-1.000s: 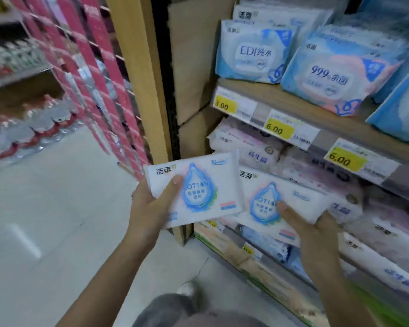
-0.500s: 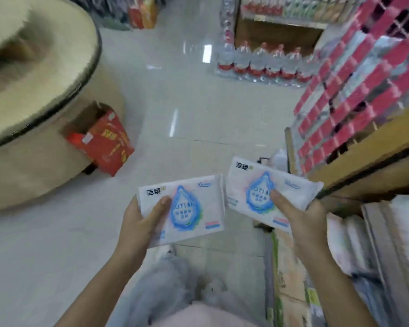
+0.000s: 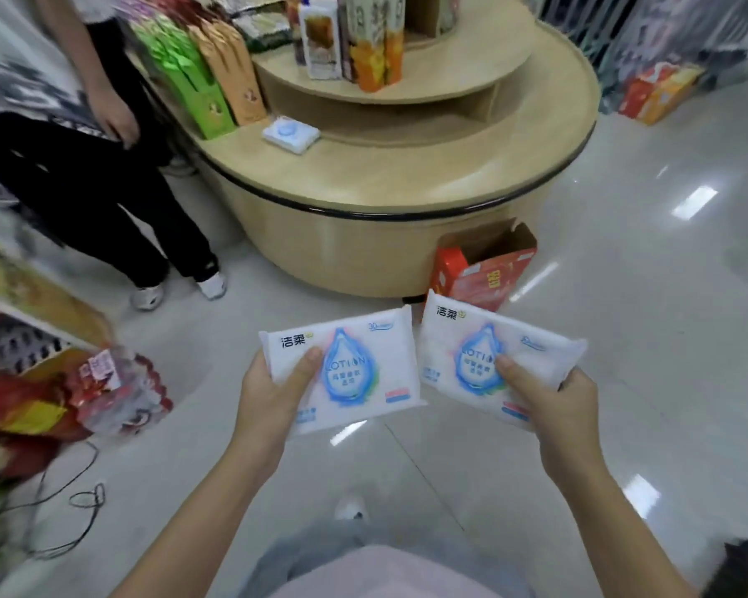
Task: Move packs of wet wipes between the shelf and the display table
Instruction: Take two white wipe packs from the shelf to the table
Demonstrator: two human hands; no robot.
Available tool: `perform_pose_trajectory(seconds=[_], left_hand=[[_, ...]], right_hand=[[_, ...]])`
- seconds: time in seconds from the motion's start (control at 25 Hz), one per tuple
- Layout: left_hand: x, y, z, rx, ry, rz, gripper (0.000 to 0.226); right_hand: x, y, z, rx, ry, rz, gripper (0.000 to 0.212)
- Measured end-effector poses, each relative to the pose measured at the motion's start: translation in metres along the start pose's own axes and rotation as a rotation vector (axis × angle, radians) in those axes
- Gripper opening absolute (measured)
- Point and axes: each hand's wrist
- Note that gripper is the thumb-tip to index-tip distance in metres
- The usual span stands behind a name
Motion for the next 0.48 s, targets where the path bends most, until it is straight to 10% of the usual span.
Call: perform_pose_trajectory(seconds=[0.48], left_hand=[[0.085, -0.233, -0.100, 0.216, 0.054, 0.058, 0.029]], right_hand=[[-0.031, -0.252, 0.139, -0.248, 0.046, 0.102, 0.020]])
Point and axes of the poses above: each hand's wrist, its own y-axis away from the middle knuckle, its own z-axis out of the palm, x = y × z, and after that the axes turned 14 degrees about -x, right-handed
